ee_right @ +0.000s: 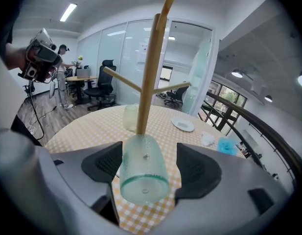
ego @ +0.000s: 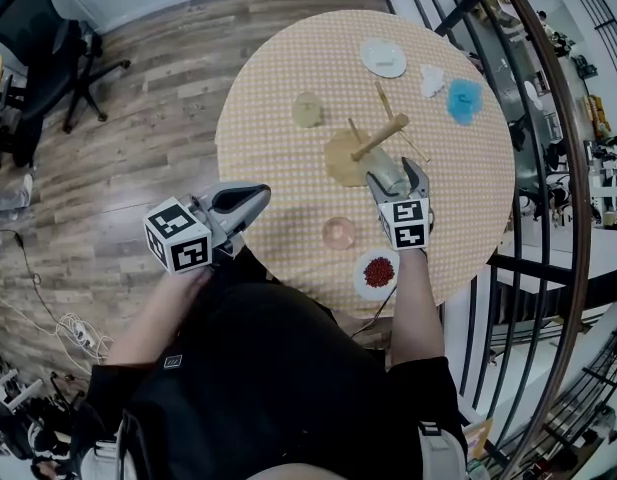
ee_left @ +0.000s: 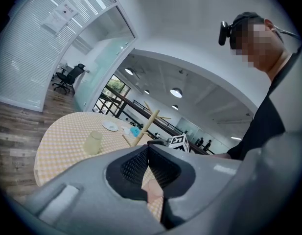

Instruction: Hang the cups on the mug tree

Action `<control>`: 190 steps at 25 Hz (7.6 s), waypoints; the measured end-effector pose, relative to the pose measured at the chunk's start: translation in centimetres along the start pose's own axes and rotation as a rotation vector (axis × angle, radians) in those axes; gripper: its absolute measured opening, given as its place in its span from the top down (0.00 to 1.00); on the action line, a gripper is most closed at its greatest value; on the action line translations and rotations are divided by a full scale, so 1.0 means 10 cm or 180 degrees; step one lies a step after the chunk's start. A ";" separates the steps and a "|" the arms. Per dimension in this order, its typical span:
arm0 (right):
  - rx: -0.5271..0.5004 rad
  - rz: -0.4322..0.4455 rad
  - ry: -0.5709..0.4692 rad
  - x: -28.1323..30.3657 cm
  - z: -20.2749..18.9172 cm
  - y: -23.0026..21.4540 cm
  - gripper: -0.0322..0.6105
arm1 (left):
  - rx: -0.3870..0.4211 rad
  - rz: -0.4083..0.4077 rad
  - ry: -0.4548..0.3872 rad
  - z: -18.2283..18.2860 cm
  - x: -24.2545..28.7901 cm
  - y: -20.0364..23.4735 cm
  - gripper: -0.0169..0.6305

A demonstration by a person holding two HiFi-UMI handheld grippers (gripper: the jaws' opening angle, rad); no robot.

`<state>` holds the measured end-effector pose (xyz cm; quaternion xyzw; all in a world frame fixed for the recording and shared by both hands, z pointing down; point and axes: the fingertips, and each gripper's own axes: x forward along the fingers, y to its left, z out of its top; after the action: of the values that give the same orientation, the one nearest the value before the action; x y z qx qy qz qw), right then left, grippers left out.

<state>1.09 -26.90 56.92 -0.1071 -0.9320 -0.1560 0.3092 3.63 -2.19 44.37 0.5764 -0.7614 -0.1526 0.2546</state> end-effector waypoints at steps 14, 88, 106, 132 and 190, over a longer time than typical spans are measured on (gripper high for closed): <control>-0.0266 -0.0014 -0.0341 -0.52 0.29 0.09 0.42 | 0.0097 -0.0132 0.0043 0.04 0.13 -0.20 0.96; 0.1119 0.0540 -0.1358 -1.18 1.85 2.75 0.93 | 0.0801 -0.0672 -0.0418 0.59 -1.50 0.09 0.97; 0.1574 -0.0142 -0.1360 -1.16 1.43 2.19 0.93 | 0.1273 -0.1378 0.0111 0.67 -0.57 0.04 0.96; 0.2309 -0.1578 -0.1380 -0.39 1.97 1.88 0.93 | 0.1343 -0.2496 0.0836 1.31 0.19 0.99 0.96; 0.3614 -0.2794 -0.0850 0.95 1.83 1.57 0.92 | 0.3920 -0.4417 0.2981 -0.38 1.66 2.30 0.51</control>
<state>-11.64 -4.86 52.32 0.4351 -0.8561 0.2562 0.1098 -16.05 -11.19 63.10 0.9197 -0.0333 0.3888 0.0425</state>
